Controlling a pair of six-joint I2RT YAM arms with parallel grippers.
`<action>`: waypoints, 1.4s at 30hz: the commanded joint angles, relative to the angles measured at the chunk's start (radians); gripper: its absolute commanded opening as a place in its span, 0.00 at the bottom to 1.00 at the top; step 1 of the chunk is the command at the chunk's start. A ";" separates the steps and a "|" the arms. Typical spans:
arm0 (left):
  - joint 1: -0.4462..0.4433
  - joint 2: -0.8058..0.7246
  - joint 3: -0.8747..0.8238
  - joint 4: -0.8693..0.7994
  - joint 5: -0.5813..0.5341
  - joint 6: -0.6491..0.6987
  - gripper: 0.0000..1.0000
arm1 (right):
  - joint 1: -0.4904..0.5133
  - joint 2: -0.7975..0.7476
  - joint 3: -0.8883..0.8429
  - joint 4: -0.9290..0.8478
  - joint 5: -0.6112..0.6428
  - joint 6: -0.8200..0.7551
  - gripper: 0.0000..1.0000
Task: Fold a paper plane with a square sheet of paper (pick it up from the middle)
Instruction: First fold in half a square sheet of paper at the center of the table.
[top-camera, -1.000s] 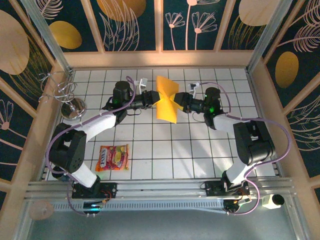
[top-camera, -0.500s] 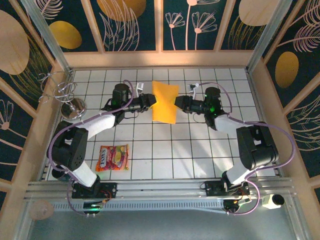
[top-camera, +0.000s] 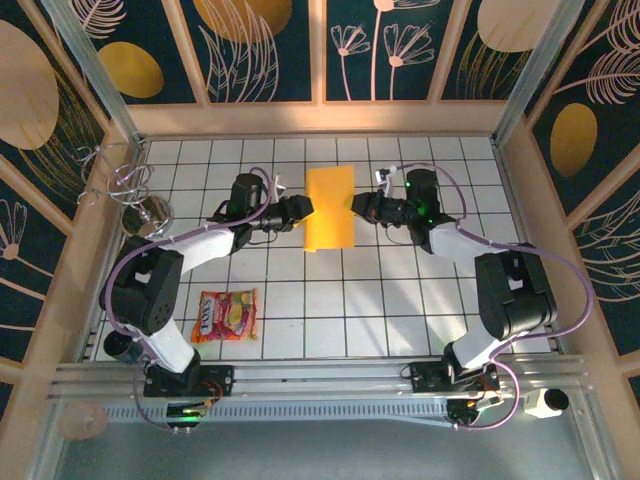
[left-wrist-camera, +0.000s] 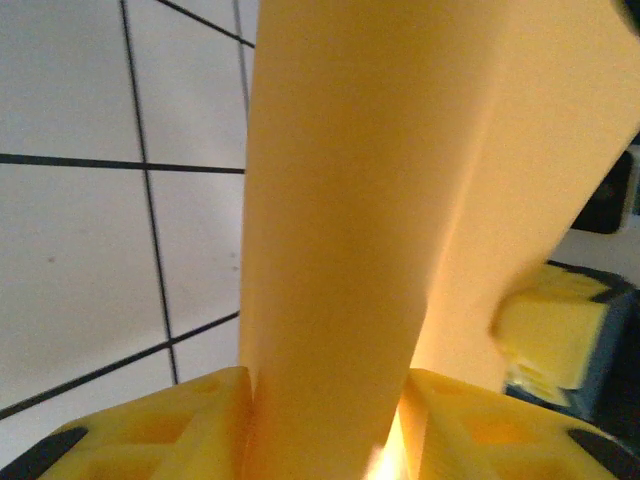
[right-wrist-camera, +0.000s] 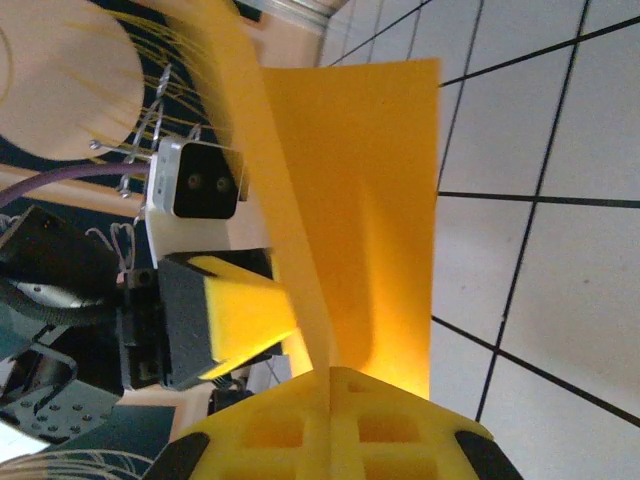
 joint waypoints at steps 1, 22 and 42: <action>0.003 0.041 -0.008 -0.045 -0.035 0.032 0.53 | 0.014 -0.002 0.070 -0.161 0.073 -0.073 0.03; -0.054 -0.004 0.292 -0.451 -0.448 0.324 0.84 | 0.111 0.089 0.544 -0.904 0.772 -0.244 0.03; -0.090 0.139 0.390 -0.392 -0.560 0.299 0.84 | 0.176 0.204 0.757 -1.161 1.042 -0.244 0.03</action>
